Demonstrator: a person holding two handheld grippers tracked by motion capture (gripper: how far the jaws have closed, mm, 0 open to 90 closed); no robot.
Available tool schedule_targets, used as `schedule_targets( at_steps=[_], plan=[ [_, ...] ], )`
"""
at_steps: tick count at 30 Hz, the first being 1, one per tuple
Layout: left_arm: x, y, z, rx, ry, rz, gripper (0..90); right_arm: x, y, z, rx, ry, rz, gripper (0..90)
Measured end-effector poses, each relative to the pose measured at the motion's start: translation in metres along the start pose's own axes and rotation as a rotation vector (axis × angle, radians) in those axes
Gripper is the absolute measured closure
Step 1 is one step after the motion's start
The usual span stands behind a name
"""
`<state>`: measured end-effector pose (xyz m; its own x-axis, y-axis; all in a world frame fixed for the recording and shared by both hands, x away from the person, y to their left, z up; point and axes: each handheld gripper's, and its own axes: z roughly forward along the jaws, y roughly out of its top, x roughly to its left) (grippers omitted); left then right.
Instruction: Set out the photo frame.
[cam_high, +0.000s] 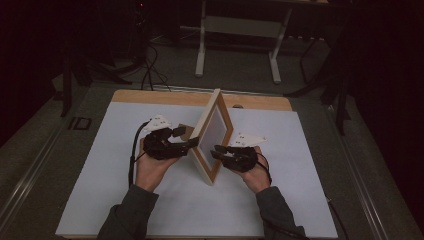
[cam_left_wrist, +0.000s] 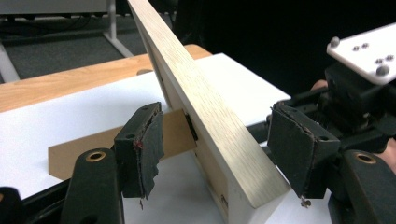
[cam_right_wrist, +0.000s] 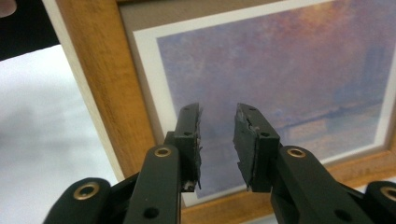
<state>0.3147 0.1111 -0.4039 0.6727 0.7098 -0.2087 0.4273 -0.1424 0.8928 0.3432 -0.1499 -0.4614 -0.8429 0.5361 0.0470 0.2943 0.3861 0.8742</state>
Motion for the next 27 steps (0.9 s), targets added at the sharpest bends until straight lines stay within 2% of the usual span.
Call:
schedule_targets(
  at_steps=[7,12,16,19,24,27],
  plan=[
    [-0.007,-0.006,0.007,0.029,0.019,0.022,37.3,-0.012,-0.002,-0.009,-0.007,-0.037,0.026,65.5],
    [-0.007,-0.012,0.012,0.047,0.037,0.020,39.2,-0.019,-0.002,-0.015,-0.009,-0.057,0.042,63.7],
    [-0.009,-0.014,0.014,0.054,0.030,0.025,41.9,-0.022,-0.003,-0.018,-0.004,-0.052,0.039,65.2],
    [-0.013,-0.015,0.016,0.065,0.046,0.036,43.7,-0.024,-0.003,-0.018,-0.001,-0.057,0.039,65.2],
    [-0.017,-0.018,0.019,0.072,0.070,0.034,47.5,-0.027,-0.004,-0.017,0.008,-0.074,0.041,64.0],
    [-0.018,-0.020,0.019,0.065,0.074,0.032,49.2,-0.027,-0.004,-0.017,0.014,-0.100,0.033,62.4]
  ],
)
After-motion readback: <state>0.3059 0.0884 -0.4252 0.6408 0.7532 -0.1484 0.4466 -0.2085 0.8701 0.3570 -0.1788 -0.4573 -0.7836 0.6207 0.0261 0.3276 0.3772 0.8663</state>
